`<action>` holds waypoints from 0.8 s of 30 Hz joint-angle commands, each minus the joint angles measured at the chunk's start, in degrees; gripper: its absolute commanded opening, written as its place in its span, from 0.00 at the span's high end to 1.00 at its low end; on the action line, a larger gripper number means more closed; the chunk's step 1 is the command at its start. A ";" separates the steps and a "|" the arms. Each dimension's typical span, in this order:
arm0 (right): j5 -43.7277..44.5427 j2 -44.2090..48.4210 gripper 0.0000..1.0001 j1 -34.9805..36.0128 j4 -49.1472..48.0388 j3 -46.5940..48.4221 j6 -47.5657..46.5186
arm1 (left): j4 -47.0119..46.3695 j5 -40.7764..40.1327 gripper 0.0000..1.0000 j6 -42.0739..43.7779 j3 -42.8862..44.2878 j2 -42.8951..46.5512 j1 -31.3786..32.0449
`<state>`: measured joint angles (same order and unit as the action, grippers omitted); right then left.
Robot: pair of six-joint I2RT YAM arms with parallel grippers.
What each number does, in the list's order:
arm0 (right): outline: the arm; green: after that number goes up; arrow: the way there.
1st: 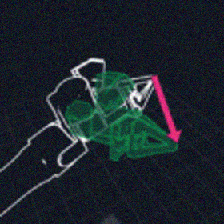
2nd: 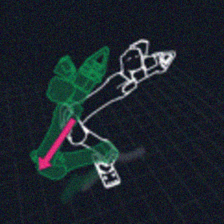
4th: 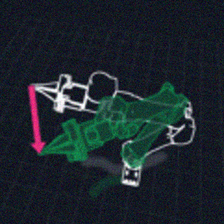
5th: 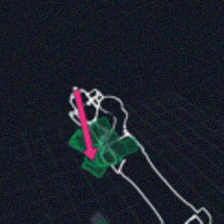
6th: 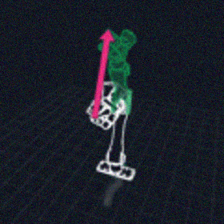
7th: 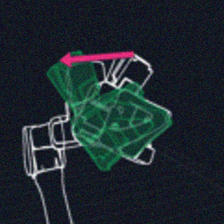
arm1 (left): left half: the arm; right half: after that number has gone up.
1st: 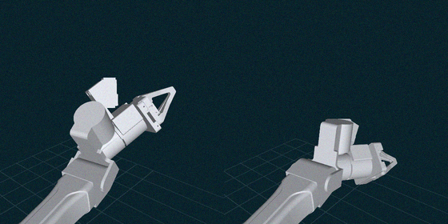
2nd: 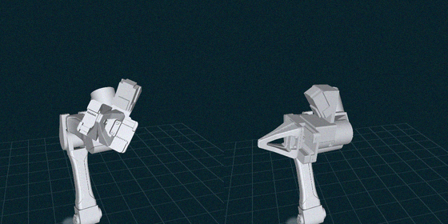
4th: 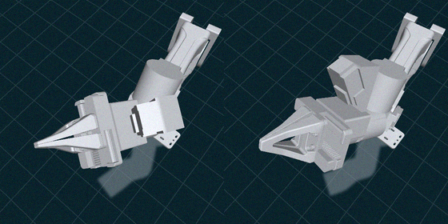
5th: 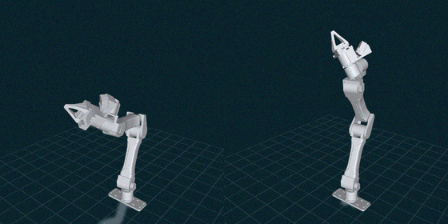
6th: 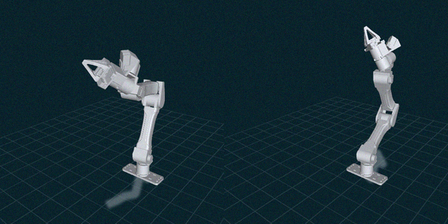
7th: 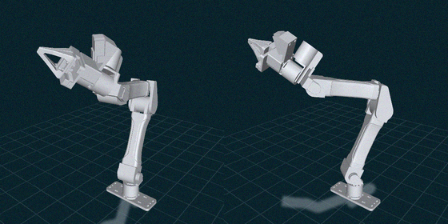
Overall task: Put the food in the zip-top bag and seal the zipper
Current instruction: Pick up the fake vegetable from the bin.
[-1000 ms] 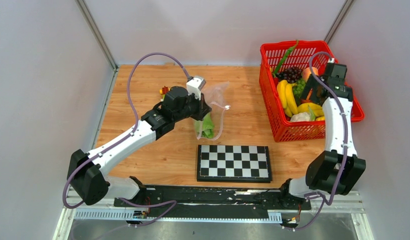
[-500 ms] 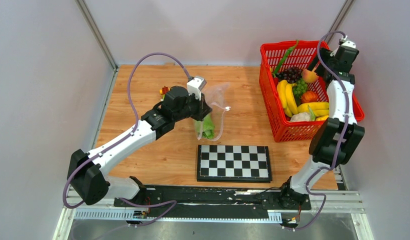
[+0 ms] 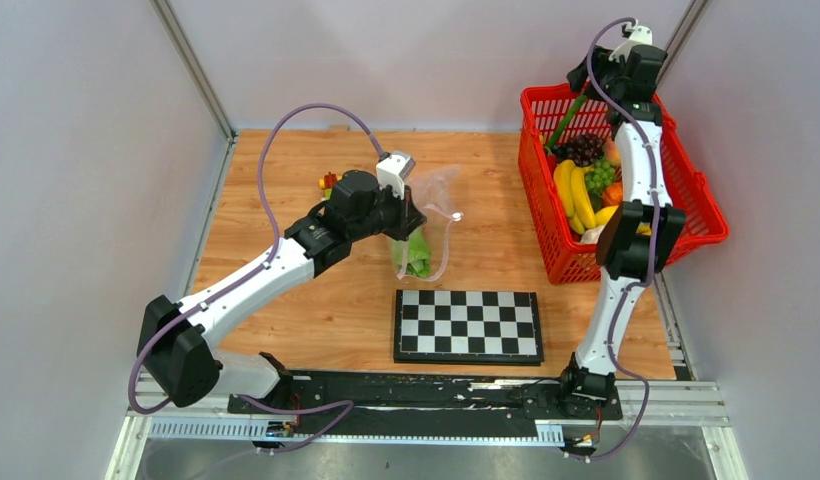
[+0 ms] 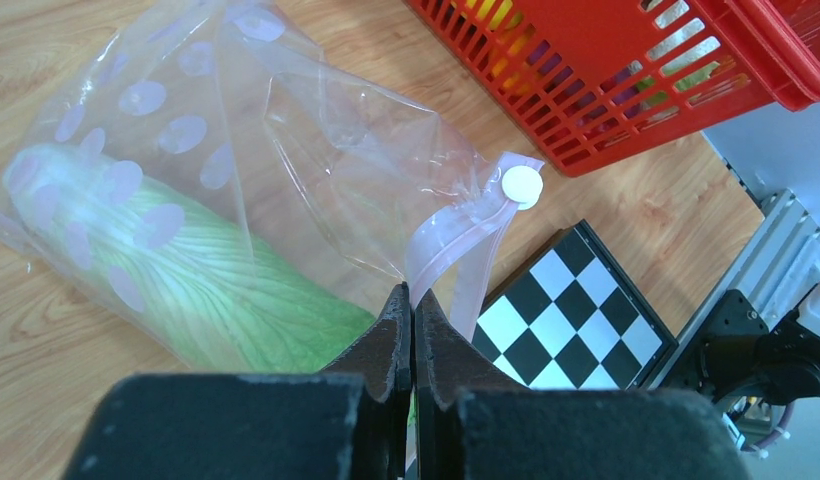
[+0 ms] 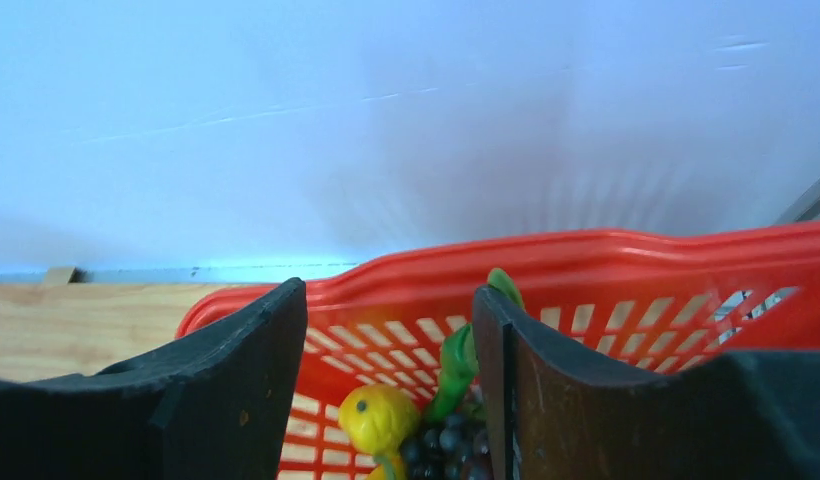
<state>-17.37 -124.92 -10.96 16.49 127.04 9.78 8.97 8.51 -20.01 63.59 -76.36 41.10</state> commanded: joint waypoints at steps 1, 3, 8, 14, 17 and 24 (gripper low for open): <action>4.17 -5.24 0.41 -0.55 0.97 8.81 -1.35 | -1.20 0.75 1.00 0.35 3.30 -0.09 -0.23; 4.17 -4.82 0.49 -0.47 -0.99 6.38 -1.46 | -1.23 0.80 1.00 0.17 3.30 -0.14 -0.21; 2.55 -0.86 0.43 -0.41 -3.88 0.47 -2.15 | -0.93 0.82 1.00 -0.01 3.01 -0.06 -0.23; -3.55 2.80 0.40 -0.46 -3.83 -0.19 -2.39 | -1.27 1.09 1.00 -0.38 2.79 0.01 -0.21; -2.93 4.43 0.40 -0.75 -1.65 0.06 -2.13 | -1.19 1.42 1.00 -0.29 2.73 0.27 -0.23; 2.57 11.73 0.43 -2.85 -1.40 -8.40 1.53 | -1.43 1.06 1.00 0.15 2.02 0.55 -0.23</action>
<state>-17.02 -119.68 -11.99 16.80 122.45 9.02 9.30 8.75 -20.21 64.23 -76.44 41.10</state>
